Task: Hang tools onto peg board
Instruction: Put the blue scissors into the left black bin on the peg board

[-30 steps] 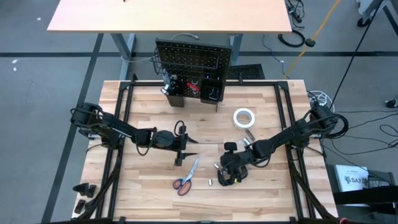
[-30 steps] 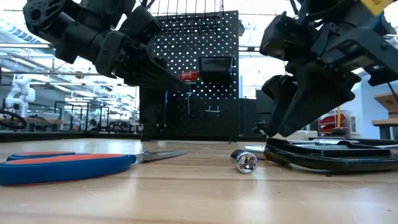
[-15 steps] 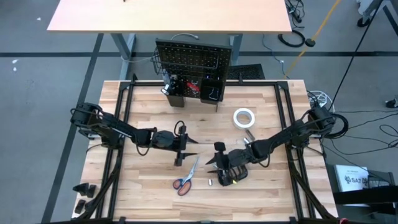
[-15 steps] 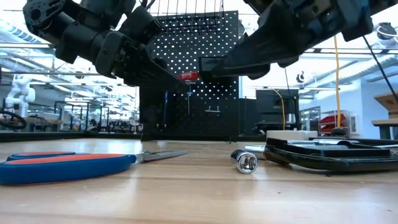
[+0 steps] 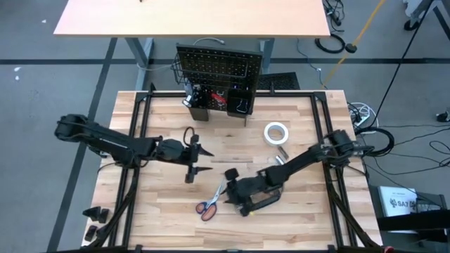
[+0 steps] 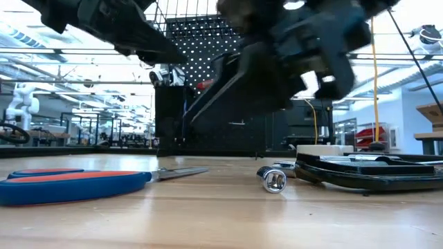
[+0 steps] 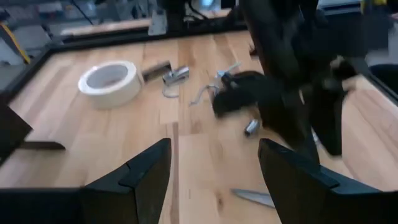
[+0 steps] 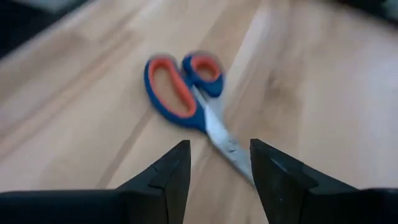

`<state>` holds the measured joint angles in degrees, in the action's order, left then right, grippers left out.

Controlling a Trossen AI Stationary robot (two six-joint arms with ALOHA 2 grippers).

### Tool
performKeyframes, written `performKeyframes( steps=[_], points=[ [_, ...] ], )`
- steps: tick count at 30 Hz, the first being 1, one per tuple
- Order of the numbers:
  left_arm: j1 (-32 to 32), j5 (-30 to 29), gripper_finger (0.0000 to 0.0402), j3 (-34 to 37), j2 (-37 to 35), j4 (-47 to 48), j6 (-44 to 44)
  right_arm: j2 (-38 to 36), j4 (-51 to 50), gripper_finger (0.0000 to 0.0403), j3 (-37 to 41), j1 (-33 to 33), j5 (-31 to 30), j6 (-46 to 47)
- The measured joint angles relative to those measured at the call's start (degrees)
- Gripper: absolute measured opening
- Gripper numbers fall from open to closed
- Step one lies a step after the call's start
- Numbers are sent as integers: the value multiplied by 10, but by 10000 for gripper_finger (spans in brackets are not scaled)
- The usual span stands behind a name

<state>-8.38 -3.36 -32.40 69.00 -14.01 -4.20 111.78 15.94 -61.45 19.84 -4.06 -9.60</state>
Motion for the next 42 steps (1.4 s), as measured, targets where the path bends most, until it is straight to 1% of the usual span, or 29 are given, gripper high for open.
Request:
performKeyframes(
  steps=[3,5,7,10,12,18,24,26,30,35,42],
  points=[
    [0,-3,242,8,-4,5,-8,39,-119,155,-85,-2,1,-1],
    [0,-5,242,12,2,7,-9,62,-175,155,-134,-4,-1,-2],
    [0,-9,242,19,7,7,-9,81,-196,155,-166,-7,2,-7],
    [0,-43,242,33,4,-5,-17,100,-203,155,-195,-9,30,-22],
    [1,-52,242,44,-3,-15,-22,107,-204,155,-200,-11,41,-31],
    [1,-52,242,48,-12,-25,-21,111,-208,155,-202,-21,44,-40],
    [-1,-46,242,48,-12,-25,8,111,-213,155,-202,-35,46,-51],
    [-6,-36,242,48,-12,-26,9,111,-225,155,-202,-41,64,-56],
    [-19,-36,242,48,-12,-31,22,119,-242,155,-202,-51,101,-59],
    [-31,-49,242,48,-12,-30,37,146,-217,155,-205,-63,106,-67],
    [-41,-59,242,48,-12,-28,39,157,-225,155,-205,-71,107,-66]
  ],
)
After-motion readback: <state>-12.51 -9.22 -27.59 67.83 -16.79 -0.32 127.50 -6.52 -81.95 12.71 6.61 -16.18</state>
